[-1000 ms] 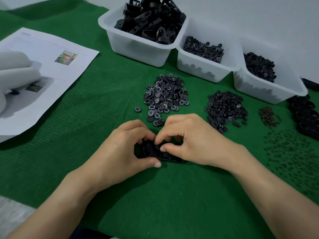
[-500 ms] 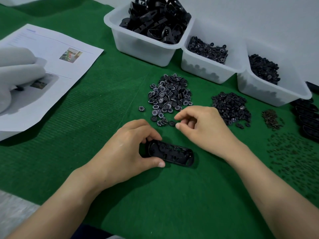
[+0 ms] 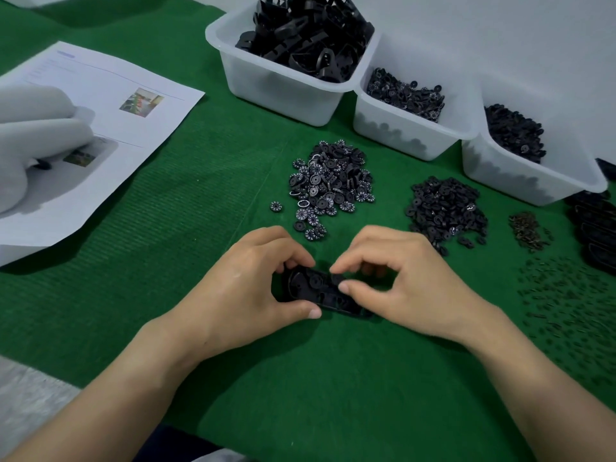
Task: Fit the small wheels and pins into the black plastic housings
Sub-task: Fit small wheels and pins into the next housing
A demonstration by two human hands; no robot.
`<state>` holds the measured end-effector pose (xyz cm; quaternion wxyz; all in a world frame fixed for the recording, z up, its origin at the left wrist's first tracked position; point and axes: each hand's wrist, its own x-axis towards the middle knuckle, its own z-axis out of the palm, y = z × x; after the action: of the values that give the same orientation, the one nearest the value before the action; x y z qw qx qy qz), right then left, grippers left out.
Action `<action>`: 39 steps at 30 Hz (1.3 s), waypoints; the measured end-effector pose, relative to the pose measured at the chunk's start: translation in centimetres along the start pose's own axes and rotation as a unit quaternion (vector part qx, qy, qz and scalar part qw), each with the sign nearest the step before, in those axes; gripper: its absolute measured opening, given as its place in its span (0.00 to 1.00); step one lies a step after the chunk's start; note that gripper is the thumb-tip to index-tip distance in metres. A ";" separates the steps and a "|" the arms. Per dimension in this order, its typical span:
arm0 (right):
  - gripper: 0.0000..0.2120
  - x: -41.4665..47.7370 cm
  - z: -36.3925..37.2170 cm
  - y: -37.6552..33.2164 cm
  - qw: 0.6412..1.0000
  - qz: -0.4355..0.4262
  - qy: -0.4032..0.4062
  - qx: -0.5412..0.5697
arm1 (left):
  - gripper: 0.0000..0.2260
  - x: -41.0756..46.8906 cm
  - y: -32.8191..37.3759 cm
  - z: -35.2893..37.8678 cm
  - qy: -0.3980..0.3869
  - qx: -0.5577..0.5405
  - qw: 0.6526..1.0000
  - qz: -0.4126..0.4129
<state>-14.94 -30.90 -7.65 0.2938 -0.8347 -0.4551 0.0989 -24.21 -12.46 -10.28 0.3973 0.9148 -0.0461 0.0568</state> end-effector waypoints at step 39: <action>0.03 1.1 0.8 1.5 0.995 0.066 0.069 -0.032 | 0.18 0.0 0.0 0.1 0.001 0.005 1.000 0.001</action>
<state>-13.66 -30.28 -9.07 0.2905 -0.8770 -0.3801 0.0455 -24.21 -12.53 -10.29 0.3928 0.9166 -0.0465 0.0585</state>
